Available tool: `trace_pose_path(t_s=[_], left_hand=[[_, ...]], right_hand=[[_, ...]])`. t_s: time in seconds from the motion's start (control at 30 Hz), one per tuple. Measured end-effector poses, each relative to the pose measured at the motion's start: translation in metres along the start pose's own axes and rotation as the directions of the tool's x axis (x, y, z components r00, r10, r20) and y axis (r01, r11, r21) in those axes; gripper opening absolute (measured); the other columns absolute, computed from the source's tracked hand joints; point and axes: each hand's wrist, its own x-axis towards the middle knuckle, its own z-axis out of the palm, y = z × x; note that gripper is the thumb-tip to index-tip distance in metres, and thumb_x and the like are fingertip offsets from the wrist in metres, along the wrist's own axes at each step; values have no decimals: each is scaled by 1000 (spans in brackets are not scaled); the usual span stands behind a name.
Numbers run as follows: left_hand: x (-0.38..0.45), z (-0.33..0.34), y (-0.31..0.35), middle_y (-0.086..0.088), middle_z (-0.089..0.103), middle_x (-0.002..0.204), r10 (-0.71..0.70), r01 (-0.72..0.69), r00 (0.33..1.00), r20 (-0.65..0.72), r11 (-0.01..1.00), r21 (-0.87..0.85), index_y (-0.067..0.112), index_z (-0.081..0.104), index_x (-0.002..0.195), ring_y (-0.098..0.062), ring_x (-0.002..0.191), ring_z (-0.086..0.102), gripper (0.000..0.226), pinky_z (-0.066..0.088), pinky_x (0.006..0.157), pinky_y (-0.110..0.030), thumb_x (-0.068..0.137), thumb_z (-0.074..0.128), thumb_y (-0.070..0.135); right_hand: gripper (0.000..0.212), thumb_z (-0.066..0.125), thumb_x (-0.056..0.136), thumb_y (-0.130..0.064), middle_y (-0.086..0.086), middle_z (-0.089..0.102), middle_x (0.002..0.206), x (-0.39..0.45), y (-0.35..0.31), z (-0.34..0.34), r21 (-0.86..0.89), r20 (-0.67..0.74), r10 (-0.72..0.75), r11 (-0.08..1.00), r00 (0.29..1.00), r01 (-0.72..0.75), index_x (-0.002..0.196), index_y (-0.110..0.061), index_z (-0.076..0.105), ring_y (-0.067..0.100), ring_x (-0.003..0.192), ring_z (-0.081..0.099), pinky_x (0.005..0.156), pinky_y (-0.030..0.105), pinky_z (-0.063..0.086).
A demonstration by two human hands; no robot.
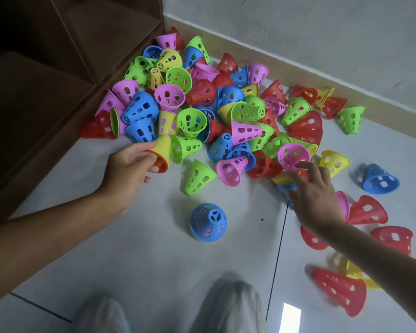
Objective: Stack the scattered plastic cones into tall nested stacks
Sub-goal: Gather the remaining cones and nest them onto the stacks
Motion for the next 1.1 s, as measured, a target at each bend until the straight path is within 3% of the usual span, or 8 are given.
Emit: trace_pose_path(t_s=[0.23, 0.33, 0.5, 0.67, 0.77, 0.83, 0.93, 1.1], left_hand=[[-17, -12, 11, -6, 75, 97, 22, -24, 998, -54, 999, -35, 15, 72, 106, -13, 76, 70, 15, 54, 66, -27, 91, 69, 18], [-31, -11, 16, -7, 75, 95, -15, 13, 1000, -14, 996, -92, 11, 70, 106, -14, 76, 69, 15, 54, 65, -24, 91, 69, 15], [-56, -11, 19, -7, 71, 87, -72, 84, 994, 77, 980, -179, 9, 70, 105, -17, 79, 65, 15, 51, 74, -32, 90, 69, 12], [-73, -13, 20, -4, 67, 83, -85, 118, 988, 127, 953, -278, 11, 66, 105, -16, 77, 62, 14, 48, 76, -32, 91, 64, 7], [-79, -11, 22, -5, 67, 84, -93, 149, 980, 176, 927, -345, 16, 63, 112, -16, 79, 63, 26, 49, 77, -32, 87, 65, 9], [-84, -7, 24, -5, 66, 86, -89, 168, 972, 216, 909, -382, 18, 61, 121, -14, 79, 64, 40, 50, 77, -30, 81, 66, 12], [-94, 0, 25, -5, 67, 83, -83, 196, 963, 255, 867, -458, 15, 57, 130, -12, 75, 64, 52, 54, 72, -24, 79, 65, 10], [-114, 13, 20, -8, 69, 84, -81, 243, 942, 325, 833, -497, 8, 57, 130, -13, 74, 66, 52, 55, 71, -21, 78, 63, 6]], right_hand=[[37, 69, 89, -20, 16, 41, 146, 9, 4, -2, -79, 79, 29, 997, 996, -23, 125, -13, 64, 40, 134, 27, 99, 58, 43], [32, 68, 90, -20, 17, 45, 143, 9, 4, -3, -64, 78, 38, 997, 996, -33, 120, -8, 66, 40, 134, 28, 100, 59, 43], [24, 73, 86, -16, 20, 51, 136, 3, 0, -6, -20, 6, -1, 1000, 1000, 1, 107, -4, 70, 44, 130, 33, 96, 61, 44], [19, 70, 89, -19, 15, 55, 132, -15, -22, -18, 173, -107, 30, 985, 994, -11, 102, -6, 70, 39, 128, 36, 99, 54, 39], [17, 66, 93, -24, 7, 58, 124, -26, -40, -29, 350, -82, 153, 930, 985, -115, 104, -13, 71, 30, 119, 41, 94, 38, 37], [13, 64, 94, -27, 2, 61, 114, -32, -50, -37, 503, -22, 256, 838, 966, -211, 102, -20, 71, 22, 107, 50, 85, 28, 36], [10, 62, 97, -26, -3, 67, 94, -41, -65, -50, 758, 95, 408, 561, 908, -331, 89, -32, 64, 2, 82, 58, 70, 13, 41], [18, 56, 100, -21, -9, 70, 83, -55, -78, -58, 896, 270, 523, 172, 808, -410, 90, -25, 71, 8, 80, 60, 84, 27, 49]])
